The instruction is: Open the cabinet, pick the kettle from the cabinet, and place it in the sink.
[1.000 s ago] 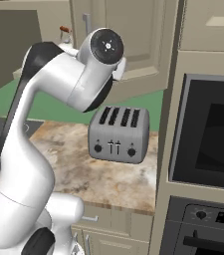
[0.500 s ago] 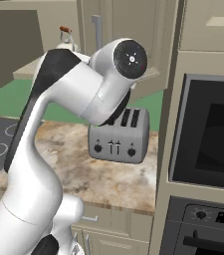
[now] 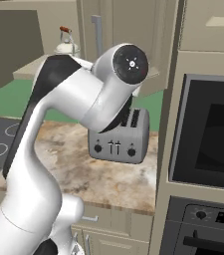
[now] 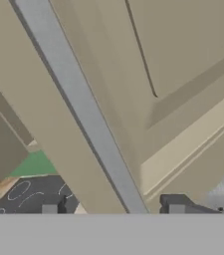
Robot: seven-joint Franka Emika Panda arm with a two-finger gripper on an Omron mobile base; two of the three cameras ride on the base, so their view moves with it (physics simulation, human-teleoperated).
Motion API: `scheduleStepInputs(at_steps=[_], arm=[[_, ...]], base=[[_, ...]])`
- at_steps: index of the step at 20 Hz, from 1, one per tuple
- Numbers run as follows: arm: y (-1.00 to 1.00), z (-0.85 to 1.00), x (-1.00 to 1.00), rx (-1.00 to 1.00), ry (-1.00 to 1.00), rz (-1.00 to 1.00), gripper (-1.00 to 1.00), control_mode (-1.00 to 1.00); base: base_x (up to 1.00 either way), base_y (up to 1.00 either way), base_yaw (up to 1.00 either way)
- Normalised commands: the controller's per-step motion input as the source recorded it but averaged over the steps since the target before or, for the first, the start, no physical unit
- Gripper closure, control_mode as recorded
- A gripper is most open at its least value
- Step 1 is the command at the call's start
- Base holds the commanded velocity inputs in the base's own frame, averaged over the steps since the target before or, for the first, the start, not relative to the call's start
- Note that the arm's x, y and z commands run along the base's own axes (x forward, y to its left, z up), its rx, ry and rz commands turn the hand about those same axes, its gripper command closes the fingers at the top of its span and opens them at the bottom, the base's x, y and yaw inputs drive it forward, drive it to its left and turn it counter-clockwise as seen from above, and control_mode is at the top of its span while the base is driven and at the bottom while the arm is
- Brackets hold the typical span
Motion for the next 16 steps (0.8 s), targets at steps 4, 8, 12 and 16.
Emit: scheduleStepInputs(at_steps=[4, 8, 12, 16], arm=[[-0.12, -0.30, -0.24, 0.01, 0.00, -0.12, -1.00, -1.00], [0.03, -0.22, -0.35, 0.03, 0.03, -0.14, -1.00, -1.00], [0.36, -0.09, -0.22, 0.02, 0.07, -0.26, -1.00, -1.00], [0.38, 0.02, -0.33, 0.10, 0.02, -0.17, -1.00, -1.00]], base=[[0.00, 0.00, 0.00], [0.00, 0.00, 0.00], [0.00, 0.00, 0.00], [0.00, 0.00, 0.00]])
